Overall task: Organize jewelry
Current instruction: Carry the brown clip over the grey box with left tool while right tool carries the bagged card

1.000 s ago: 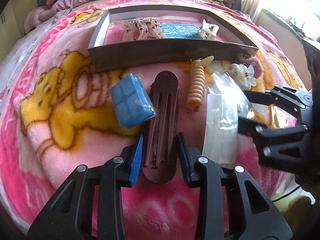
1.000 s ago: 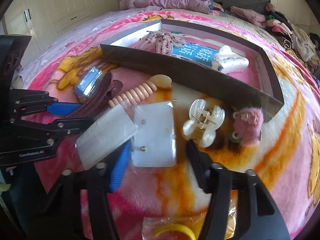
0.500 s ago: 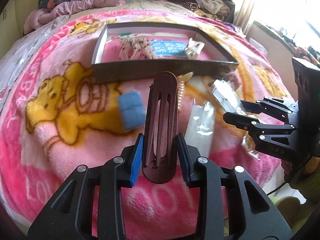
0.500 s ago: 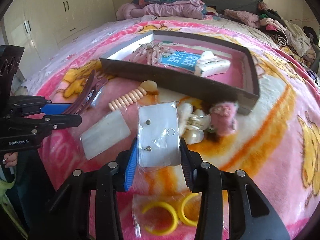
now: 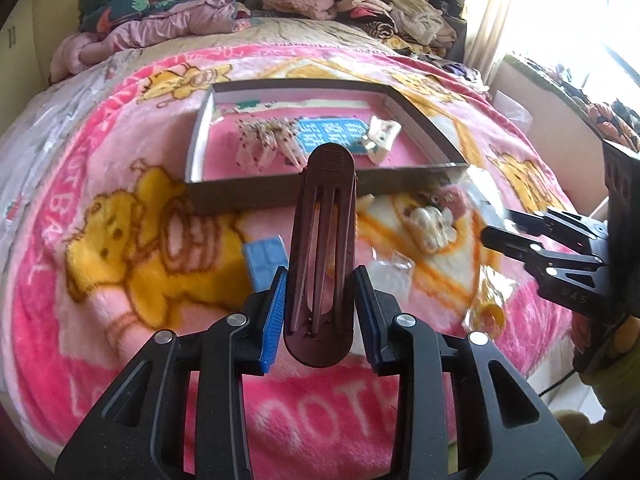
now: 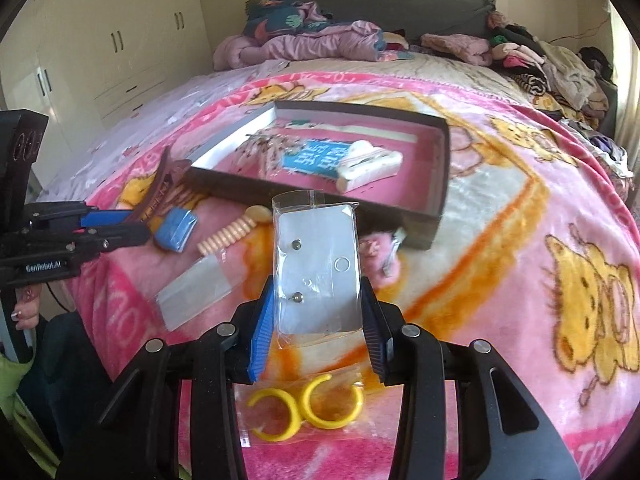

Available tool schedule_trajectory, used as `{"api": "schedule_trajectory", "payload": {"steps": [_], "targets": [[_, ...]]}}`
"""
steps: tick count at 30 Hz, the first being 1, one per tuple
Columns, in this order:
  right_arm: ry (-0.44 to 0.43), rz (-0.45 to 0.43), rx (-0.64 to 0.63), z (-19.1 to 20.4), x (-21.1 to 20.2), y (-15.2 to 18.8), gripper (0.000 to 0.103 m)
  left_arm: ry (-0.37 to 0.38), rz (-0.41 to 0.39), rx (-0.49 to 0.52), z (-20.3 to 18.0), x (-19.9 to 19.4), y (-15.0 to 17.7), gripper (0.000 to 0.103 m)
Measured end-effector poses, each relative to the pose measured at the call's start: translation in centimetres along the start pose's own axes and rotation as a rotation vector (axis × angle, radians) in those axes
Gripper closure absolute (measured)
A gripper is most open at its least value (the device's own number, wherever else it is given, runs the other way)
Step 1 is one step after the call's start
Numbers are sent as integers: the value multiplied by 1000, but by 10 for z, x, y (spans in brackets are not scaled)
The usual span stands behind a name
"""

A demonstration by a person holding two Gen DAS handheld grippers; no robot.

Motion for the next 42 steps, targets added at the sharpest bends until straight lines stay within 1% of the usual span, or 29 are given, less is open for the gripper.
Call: {"api": "schedule_trajectory", "payload": {"steps": [10,24,33,42], "targets": [[34,-33,37,-22,-6,-13,65,-26,-44,-25,20,-8,-37,78],[47,-68,56,-33,-3,-42,65,-26,-50,-28,33,7,-76,78],[61,-82,64,-38,1,-59,65,2,-71,-19,32,16,-98,78],[95,-90,78,-48,12,-84,65,44,-79,5,23,35,-116,78]]}}
Point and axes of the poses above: each gripper's, at about its wrist camera, not at the fingertips, and x roughly the way its jaws point, z to its left, y to its underside, the point moved 5 cm from there along x, roughly the way its jaws point, and after that the axes turned 6 degrees about z, right-handed, at the moved point
